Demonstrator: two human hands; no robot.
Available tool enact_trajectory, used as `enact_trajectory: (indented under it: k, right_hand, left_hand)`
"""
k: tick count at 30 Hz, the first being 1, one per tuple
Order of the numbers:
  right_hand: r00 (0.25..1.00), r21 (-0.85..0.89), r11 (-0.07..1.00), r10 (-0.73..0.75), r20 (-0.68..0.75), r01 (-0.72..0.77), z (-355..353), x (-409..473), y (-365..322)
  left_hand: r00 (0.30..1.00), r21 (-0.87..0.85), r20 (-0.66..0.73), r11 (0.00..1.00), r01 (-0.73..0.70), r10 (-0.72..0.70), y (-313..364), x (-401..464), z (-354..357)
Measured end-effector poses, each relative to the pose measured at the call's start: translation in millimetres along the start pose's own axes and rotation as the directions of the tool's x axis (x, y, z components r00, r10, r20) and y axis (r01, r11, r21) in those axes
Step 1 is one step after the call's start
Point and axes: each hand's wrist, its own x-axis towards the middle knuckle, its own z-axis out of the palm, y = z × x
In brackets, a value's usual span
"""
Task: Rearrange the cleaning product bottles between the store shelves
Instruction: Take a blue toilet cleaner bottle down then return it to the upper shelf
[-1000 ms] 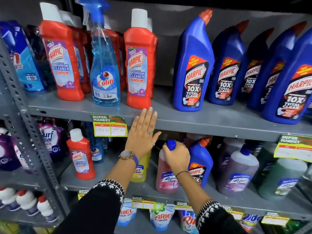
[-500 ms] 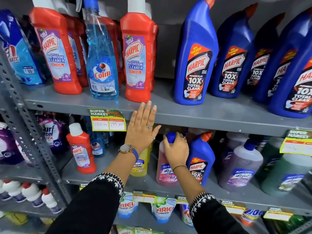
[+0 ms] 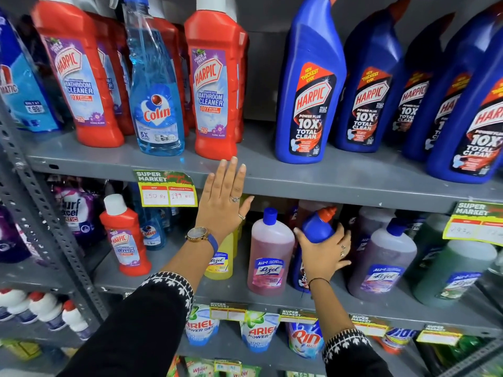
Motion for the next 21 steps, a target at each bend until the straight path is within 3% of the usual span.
enact_trajectory:
  k: [2, 14, 21]
  right_hand:
    - [0.999, 0.007, 1.000, -0.007, 0.051, 0.007, 3, -5, 12]
    - [0.998, 0.117, 0.991, -0.058, 0.003, 0.057, -15, -20, 23]
    - [0.996, 0.061, 0.995, -0.085, 0.014, 0.084, -50, -42, 25]
  left_hand:
    - [1.000, 0.010, 0.007, 1.000, 0.000, 0.000, 0, 0, 1]
    - [1.000, 0.012, -0.005, 1.000, -0.024, 0.024, -2, 0, 2]
    - [1.000, 0.003, -0.003, 1.000, -0.017, 0.017, 0, 2, -2]
